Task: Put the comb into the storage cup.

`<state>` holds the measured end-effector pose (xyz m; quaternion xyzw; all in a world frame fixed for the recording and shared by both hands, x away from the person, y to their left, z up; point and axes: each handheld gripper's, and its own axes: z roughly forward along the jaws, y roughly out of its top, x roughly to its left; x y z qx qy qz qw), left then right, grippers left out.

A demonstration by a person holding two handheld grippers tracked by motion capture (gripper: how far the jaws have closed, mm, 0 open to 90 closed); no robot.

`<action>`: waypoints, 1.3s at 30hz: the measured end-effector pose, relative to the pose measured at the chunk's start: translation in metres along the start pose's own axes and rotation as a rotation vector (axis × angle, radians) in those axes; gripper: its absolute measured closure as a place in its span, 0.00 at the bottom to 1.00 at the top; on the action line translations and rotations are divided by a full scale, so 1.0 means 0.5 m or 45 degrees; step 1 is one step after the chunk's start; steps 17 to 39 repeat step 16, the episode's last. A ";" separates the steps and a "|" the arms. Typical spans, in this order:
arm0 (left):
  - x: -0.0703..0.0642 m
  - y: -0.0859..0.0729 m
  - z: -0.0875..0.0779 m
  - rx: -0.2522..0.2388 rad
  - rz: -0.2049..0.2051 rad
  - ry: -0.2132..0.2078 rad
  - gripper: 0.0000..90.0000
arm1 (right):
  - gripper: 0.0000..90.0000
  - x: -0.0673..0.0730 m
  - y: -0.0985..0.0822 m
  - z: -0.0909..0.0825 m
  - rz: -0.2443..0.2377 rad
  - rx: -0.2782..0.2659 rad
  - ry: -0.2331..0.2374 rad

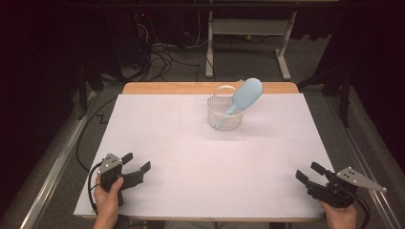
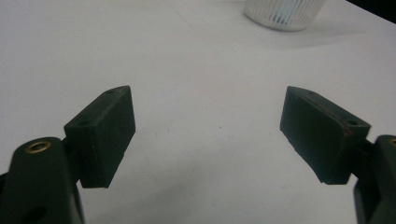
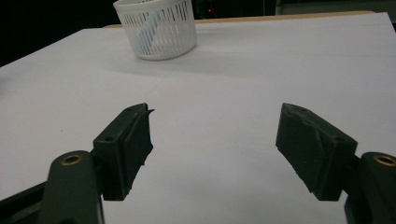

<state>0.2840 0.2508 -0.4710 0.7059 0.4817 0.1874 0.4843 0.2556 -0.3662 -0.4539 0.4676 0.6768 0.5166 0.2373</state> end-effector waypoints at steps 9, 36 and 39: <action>-0.002 -0.002 0.000 0.011 0.006 -0.008 0.21 | 0.29 0.002 0.002 0.009 -0.007 0.010 0.013; -0.002 -0.002 0.000 0.012 0.008 -0.012 0.21 | 0.29 0.003 0.003 0.011 -0.007 0.007 0.013; -0.002 -0.002 0.000 0.012 0.008 -0.012 0.21 | 0.29 0.003 0.003 0.011 -0.007 0.007 0.013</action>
